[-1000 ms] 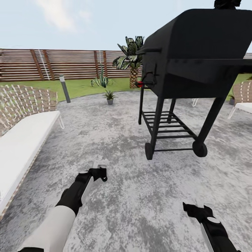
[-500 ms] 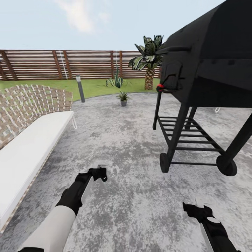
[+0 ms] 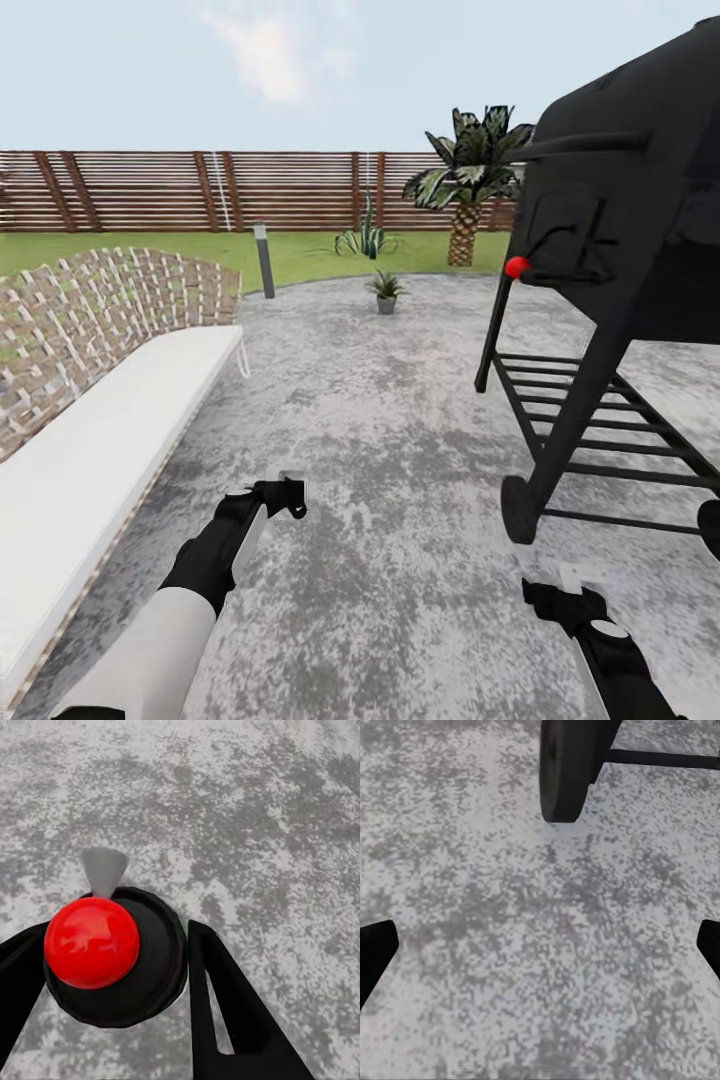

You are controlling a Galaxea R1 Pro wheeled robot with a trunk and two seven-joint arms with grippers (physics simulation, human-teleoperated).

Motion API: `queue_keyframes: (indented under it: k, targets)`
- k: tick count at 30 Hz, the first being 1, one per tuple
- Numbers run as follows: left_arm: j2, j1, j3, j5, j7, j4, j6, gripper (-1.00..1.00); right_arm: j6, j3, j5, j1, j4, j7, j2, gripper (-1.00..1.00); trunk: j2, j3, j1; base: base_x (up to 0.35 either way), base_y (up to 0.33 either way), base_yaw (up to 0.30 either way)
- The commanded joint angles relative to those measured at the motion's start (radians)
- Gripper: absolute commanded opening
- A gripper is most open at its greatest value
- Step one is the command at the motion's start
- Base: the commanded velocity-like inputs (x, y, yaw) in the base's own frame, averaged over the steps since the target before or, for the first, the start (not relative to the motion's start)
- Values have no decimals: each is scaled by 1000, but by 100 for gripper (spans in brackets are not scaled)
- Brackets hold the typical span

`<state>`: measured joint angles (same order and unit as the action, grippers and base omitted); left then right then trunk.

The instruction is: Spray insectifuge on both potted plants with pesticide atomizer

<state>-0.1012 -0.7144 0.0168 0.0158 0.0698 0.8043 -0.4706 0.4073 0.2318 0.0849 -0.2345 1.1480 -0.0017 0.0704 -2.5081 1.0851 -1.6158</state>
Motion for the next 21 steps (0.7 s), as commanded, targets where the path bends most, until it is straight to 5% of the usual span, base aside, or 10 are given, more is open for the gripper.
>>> queue_keyframes:
  k: [1, 10, 21]
  targets:
    - [0, 0, 0, 1, 1, 1, -5, -100, 7, 0, 9, 0, 2, 0, 0, 100, 0, 0, 0, 311, 172, 162]
    - [0, 0, 0, 1, 1, 1, -5, -100, 7, 1, 8, 0, 2, 0, 0, 100, 0, -7, 0, 311, 173, 86]
    - [0, 0, 0, 1, 1, 1, -5, -100, 7, 1, 9, 0, 2, 0, 0, 100, 0, -12, 0, 332, 34, -47]
